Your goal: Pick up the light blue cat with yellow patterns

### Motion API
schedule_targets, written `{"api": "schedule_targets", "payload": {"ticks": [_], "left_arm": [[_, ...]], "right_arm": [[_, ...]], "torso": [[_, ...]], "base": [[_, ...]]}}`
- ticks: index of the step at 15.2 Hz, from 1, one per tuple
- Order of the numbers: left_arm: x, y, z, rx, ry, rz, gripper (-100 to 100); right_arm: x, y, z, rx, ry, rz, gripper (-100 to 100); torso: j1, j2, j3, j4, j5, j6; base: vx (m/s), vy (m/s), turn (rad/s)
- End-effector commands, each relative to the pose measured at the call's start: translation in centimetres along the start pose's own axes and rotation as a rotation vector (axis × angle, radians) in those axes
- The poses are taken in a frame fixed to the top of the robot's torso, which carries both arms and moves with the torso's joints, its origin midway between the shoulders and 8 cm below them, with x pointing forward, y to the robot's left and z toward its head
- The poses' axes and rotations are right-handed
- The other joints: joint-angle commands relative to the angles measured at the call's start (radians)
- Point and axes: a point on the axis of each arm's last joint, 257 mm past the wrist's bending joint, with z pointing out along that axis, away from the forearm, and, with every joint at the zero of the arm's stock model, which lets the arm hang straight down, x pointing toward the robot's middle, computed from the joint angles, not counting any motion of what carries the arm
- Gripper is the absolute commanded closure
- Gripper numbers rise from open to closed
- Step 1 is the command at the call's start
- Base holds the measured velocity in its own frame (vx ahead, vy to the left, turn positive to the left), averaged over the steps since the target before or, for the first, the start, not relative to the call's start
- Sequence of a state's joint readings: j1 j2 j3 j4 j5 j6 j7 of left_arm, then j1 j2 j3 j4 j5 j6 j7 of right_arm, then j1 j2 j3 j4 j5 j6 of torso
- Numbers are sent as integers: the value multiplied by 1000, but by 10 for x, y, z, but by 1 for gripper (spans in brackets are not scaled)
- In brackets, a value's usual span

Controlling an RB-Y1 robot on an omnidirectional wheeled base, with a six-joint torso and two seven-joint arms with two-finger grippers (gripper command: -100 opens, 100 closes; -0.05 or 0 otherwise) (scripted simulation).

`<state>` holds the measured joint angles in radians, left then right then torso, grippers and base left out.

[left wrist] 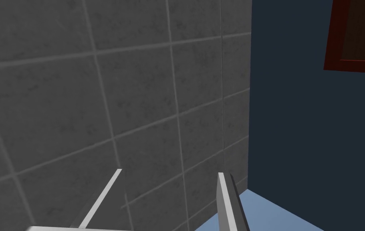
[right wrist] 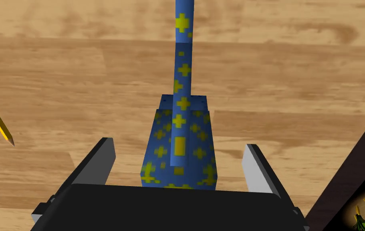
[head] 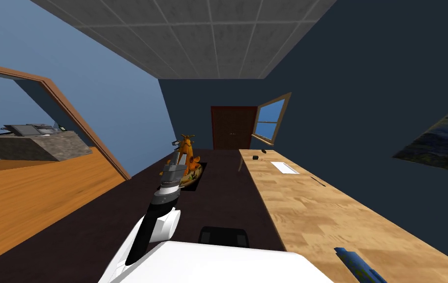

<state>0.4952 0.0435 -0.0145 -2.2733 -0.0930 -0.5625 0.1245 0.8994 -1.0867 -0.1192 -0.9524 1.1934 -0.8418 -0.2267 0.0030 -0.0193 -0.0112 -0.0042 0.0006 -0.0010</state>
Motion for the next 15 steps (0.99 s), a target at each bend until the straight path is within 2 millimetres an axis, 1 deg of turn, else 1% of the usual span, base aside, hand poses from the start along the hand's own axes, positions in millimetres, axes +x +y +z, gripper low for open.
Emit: {"api": "schedule_targets", "payload": {"ticks": [1,2,5,6,7,11,12,13,14,15], "left_arm": [[0,0,0,0,0,0,0],[0,0,0,0,0,0,0],[0,0,0,0,0,0,0],[0,0,0,0,0,0,0],[0,0,0,0,0,0,0],[0,0,0,0,0,0,0],[0,0,0,0,0,0,0],[0,0,0,0,0,0,0],[0,0,0,0,0,0,0],[0,0,0,0,0,0,0]], "right_arm": [[0,0,0,0,0,0,-100],[3,7,12,1,-10,9,-100],[7,18,30,-1,-26,22,-100],[4,13,22,-3,-20,18,-100],[4,13,23,-1,-21,18,100],[4,14,23,-4,-21,17,100],[2,5,9,1,-8,7,100],[1,1,3,1,-2,2,100],[0,-1,0,2,1,0,100],[1,5,6,3,-5,1,100]], "torso": [[0,0,0,0,0,0],[1,5,3,1,0,1],[-3,20,12,4,-1,1],[-4,23,13,5,-1,1],[-3,24,14,5,-1,1],[-3,22,13,5,-1,1],[-3,22,13,5,0,1],[-1,21,13,5,2,2],[2,20,12,4,2,2],[4,19,11,4,3,2]], "base": [[134,16,25],[37,-20,49],[-46,-58,80],[-41,-43,24],[-12,-16,3],[0,0,0],[22,36,-80],[42,62,-132],[51,68,-91],[30,40,-30]]}}
